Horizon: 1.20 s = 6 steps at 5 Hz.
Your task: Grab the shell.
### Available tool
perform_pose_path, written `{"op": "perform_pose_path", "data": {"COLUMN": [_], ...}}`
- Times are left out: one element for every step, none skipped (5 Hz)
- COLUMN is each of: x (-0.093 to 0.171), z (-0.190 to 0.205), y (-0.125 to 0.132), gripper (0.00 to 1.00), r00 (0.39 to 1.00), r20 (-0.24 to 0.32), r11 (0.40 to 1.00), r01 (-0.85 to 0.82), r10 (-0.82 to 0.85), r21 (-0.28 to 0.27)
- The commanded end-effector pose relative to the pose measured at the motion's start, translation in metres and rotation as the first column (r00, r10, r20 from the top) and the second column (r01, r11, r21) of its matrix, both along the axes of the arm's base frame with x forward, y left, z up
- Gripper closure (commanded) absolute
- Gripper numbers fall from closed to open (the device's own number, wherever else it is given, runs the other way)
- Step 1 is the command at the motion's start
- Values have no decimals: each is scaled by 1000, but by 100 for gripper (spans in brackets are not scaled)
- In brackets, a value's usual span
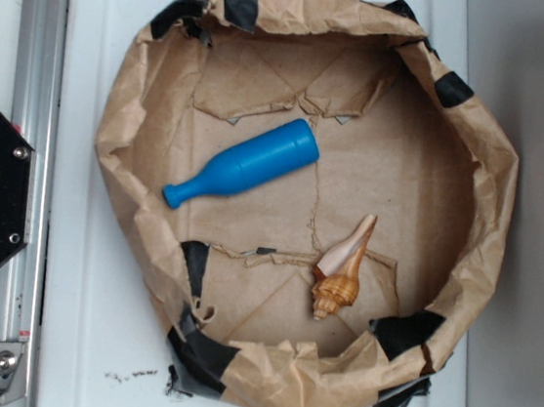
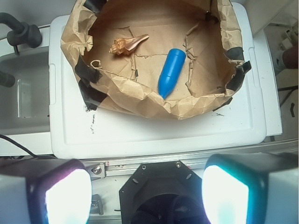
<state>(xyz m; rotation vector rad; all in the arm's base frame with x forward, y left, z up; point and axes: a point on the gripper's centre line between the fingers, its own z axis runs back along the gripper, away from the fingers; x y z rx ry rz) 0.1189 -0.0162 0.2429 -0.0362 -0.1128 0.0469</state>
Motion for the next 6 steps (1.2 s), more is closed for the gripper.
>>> {"op": "perform_pose_path", "data": {"x": [0, 42, 80, 111, 151, 178], "z": [0, -25, -33, -60, -112, -157], "y": [0, 16, 13, 18, 16, -6], "gripper": [0, 0, 0, 0, 0, 0], "r00": [1000, 990, 923, 799, 663, 698], "r20": [0, 11, 67, 31, -18, -83], "r11": [1000, 990, 922, 792, 656, 680], "r01": [0, -140, -372, -588, -744, -714], "r10": [0, 140, 380, 600, 748, 712], "r21": [0, -4, -104, -167, -126, -167]}}
